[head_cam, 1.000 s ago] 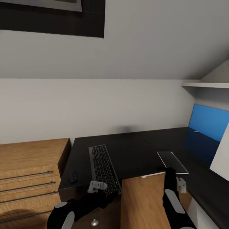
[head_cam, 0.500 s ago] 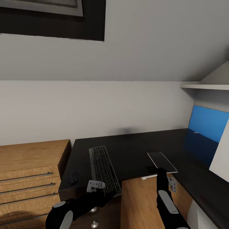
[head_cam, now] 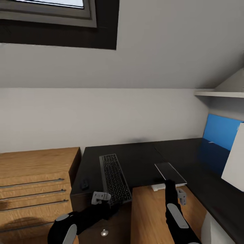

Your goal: In the bedroom, organize the workspace by keeping the computer under the desk, ensuring the monitor is on the desk, placing the keyboard on the desk next to the monitor, placing the mouse on the desk next to the keyboard, moving the folder from the swivel chair onto the desk next to the mouse, stacking the notebook on top of the folder with the pen on top of the notebook, and positioning the swivel chair next to the desk.

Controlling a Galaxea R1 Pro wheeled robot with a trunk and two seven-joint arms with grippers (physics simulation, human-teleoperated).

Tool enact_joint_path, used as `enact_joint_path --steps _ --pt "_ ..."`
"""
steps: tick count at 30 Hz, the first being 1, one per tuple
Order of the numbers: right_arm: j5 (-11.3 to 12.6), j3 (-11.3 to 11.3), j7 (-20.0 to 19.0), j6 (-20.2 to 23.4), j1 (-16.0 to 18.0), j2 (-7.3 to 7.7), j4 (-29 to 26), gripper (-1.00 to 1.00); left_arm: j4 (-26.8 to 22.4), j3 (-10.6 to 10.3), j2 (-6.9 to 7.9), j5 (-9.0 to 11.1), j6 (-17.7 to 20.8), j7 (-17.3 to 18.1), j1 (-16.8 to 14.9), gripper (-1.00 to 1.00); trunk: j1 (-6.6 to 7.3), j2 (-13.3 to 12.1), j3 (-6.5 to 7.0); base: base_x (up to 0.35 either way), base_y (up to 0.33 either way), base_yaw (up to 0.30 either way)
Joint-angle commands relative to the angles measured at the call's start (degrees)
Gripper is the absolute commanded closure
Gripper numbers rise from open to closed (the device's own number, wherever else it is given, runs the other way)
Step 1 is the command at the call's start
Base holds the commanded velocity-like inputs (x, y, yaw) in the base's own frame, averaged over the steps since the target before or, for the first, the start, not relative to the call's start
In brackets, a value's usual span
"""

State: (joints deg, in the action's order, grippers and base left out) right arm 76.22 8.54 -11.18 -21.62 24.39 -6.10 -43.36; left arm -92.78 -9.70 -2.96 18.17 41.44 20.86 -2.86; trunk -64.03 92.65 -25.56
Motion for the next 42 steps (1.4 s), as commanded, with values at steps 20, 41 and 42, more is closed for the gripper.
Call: enact_joint_path --steps 20,41,42 --pt "0.8 -2.4 -0.9 9.4 0.0 -0.01 0.0 1.0 0.0 8.8 0.09 0.2 0.1 0.1 0.0 -1.0 0.04 0.0 -0.03 -0.074 0.0 0.003" --pt "0.9 -2.0 -0.7 9.2 0.0 0.09 1.1 1.0 0.0 18.2 0.14 2.0 0.0 -0.1 0.0 -1.0 -0.62 1.2 -0.02 0.062 0.0 0.068" --pt "0.9 -2.0 -0.8 9.3 0.0 0.1 1.1 1.0 0.0 18.3 0.14 2.3 0.0 -0.1 0.0 -1.0 -0.84 1.6 -0.2 0.0 0.0 0.012"
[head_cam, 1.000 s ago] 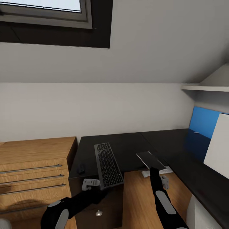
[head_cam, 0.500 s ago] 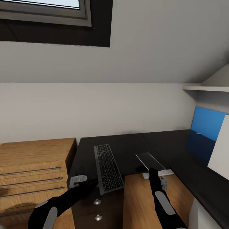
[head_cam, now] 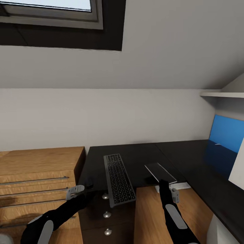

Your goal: In the bedroom, organize the workspace by keeping the computer under the desk, ensuring the monitor is on the desk, placing the keyboard on the desk next to the monitor, placing the mouse on the desk next to the keyboard, moving the folder from the swivel chair onto the desk next to the mouse, stacking the notebook on top of the folder with the pen on top of the notebook, and positioning the swivel chair next to the desk.

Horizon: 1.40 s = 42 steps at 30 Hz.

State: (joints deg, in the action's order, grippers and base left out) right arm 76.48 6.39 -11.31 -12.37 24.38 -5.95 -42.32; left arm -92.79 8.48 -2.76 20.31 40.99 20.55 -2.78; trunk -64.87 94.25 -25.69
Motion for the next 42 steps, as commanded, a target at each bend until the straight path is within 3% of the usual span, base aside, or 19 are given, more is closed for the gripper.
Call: enact_joint_path --steps 1,11,23,42 --pt "0.7 0.1 -0.6 0.1 0.0 -0.03 0.1 1.0 0.0 0.4 -0.06 0.5 0.5 0.1 0.0 -1.0 -0.22 0.5 -0.25 0.0 0.0 0.005" --pt "0.6 -0.1 -0.6 0.3 0.0 -0.02 0.1 1.0 0.0 1.6 -0.06 0.8 0.4 -0.2 0.0 -1.0 -2.42 4.5 -2.04 0.0 0.0 0.001" --pt "0.5 -0.2 -0.8 0.2 0.0 -0.1 0.1 1.0 0.0 1.7 -0.06 0.8 0.4 -0.3 -0.1 -1.0 -5.05 9.3 -4.19 0.0 0.0 0.0" --pt "0.6 -0.2 -0.6 0.0 0.0 -0.99 0.2 1.0 0.0 3.3 -0.14 0.8 0.4 0.2 0.0 -1.0 -5.05 9.3 -4.5 0.0 0.0 0.099"
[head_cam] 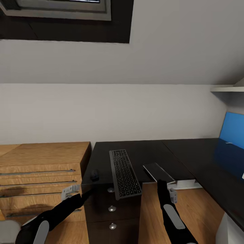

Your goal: In the bedroom, organize the workspace by keeping the computer under the desk, ensuring the monitor is on the desk, placing the keyboard on the desk next to the monitor, placing the mouse on the desk next to the keyboard, moving the folder from the swivel chair onto the desk next to the mouse, stacking the notebook on top of the folder with the pen on top of the notebook, and positioning the swivel chair next to the desk.

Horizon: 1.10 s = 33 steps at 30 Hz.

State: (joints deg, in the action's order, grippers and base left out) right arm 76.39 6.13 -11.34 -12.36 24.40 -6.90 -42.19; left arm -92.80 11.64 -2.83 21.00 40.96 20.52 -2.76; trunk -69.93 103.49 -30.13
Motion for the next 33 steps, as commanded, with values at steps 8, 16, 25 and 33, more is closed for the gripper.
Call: enact_joint_path --steps 8,16,25,33 --pt "0.6 0.2 -0.6 0.1 0.0 0.06 0.0 1.0 0.0 0.2 -0.07 0.1 0.3 0.2 -0.1 -1.0 0.01 0.0 -0.08 0.068 0.0 0.045" --pt "0.5 0.2 -0.3 0.2 0.0 0.22 0.0 1.0 0.0 0.2 -0.01 0.1 0.2 0.2 -0.1 -1.0 0.01 0.0 -0.08 0.073 0.0 0.002" --pt "0.5 0.2 -0.2 0.1 0.0 0.2 0.0 -1.0 0.0 0.3 0.02 0.1 0.3 0.2 -0.1 -1.0 0.01 0.0 -0.08 0.001 0.0 0.0" --pt "0.4 0.2 -0.3 0.1 0.0 0.27 0.0 -1.0 0.0 0.3 0.02 0.1 0.2 0.2 -0.1 -1.0 0.01 0.0 -0.08 0.0 0.0 0.0"
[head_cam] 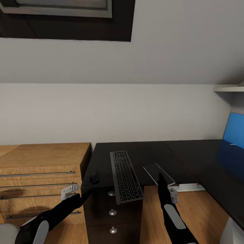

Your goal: In the bedroom, organize the workspace by keeping the computer under the desk, ensuring the monitor is on the desk, placing the keyboard on the desk next to the monitor, placing the mouse on the desk next to the keyboard, moving the folder from the swivel chair onto the desk next to the mouse, stacking the notebook on top of the folder with the pen on top of the notebook, and positioning the swivel chair next to the desk.

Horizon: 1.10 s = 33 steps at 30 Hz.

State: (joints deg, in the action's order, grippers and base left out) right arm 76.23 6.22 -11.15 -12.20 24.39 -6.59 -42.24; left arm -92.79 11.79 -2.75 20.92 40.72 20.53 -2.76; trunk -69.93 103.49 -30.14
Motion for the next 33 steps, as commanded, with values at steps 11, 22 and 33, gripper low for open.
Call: enact_joint_path --steps 11,22,33 --pt "0.6 0.1 -0.4 0.0 0.0 0.07 0.0 -1.0 0.0 0.2 -0.06 0.2 0.4 0.2 -0.1 -1.0 0.01 0.0 -0.06 -0.201 0.0 0.0" --pt "0.6 0.1 -0.5 0.0 0.0 0.09 0.1 -1.0 0.0 1.2 -0.07 0.2 0.5 0.2 -0.1 -1.0 0.01 0.0 -0.06 -0.332 0.0 0.0" --pt "0.4 0.1 -0.8 -0.2 0.0 0.17 0.1 -1.0 0.0 1.3 -0.17 0.0 0.3 -0.1 -0.1 -1.0 0.01 0.0 -0.06 -0.292 -0.023 0.0"
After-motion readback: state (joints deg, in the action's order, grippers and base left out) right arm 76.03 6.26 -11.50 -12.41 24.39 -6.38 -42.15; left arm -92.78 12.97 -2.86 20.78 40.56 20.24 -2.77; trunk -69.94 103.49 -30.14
